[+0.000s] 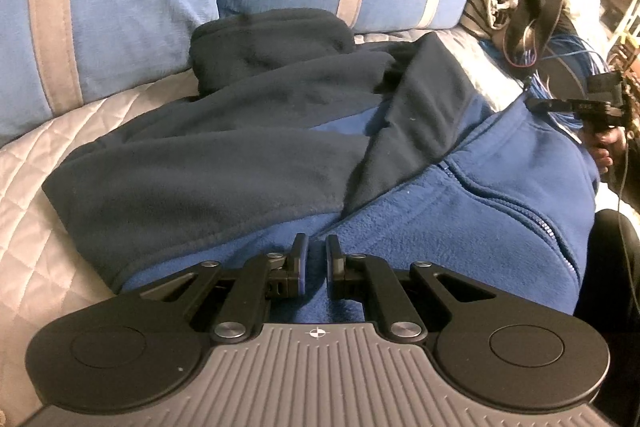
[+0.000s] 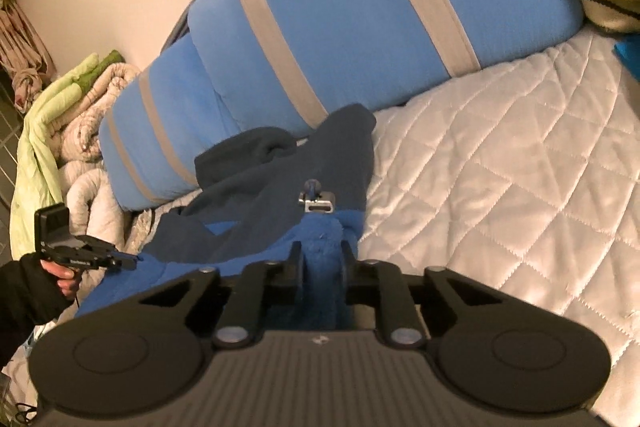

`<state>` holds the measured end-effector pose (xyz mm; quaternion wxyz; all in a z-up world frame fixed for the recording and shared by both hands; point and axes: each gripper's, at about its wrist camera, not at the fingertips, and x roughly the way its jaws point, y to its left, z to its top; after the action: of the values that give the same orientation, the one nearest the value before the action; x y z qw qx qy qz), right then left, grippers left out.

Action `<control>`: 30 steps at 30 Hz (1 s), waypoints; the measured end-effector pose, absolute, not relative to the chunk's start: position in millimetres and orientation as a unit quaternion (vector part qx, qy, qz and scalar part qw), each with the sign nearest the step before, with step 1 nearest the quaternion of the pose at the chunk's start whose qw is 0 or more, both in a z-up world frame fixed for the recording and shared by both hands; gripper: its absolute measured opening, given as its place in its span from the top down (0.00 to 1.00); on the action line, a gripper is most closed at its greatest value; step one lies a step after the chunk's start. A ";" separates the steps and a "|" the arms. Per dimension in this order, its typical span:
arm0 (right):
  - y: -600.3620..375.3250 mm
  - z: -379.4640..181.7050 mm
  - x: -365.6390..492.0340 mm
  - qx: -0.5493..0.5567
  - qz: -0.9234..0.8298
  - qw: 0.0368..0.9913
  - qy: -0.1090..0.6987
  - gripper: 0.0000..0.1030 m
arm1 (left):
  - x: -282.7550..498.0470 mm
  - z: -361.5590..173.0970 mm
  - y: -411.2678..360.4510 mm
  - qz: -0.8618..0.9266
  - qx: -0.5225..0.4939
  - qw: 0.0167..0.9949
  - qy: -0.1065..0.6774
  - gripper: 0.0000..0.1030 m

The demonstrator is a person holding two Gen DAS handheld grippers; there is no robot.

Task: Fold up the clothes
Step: 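Grasp the blue fleece edge by the zipper with the right gripper while the left gripper grasps beside it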

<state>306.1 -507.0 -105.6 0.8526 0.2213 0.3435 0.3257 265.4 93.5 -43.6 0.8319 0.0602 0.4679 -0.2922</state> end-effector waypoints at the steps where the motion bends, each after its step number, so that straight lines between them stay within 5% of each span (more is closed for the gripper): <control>1: -507.8 -103.6 304.6 0.222 0.324 0.854 0.341 0.85 | 264.8 -42.9 93.3 -0.292 0.060 0.833 0.466 0.91; 9: -506.6 -99.1 303.3 0.242 0.299 0.858 0.340 0.86 | 262.4 -22.0 104.6 -0.267 0.028 0.858 0.438 0.77; 15: -504.9 -95.6 303.6 0.241 0.290 0.861 0.342 0.86 | 249.3 14.2 144.2 -0.229 -0.026 0.893 0.386 0.38; 30: -505.0 -98.8 306.7 0.258 0.273 0.856 0.357 0.86 | 215.5 -42.5 245.7 -0.183 -0.218 0.871 0.401 0.37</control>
<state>306.7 -505.0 -98.8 0.8555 0.2577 0.3568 0.2728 215.5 245.7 -42.5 0.8706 -0.2185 0.4011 -0.1826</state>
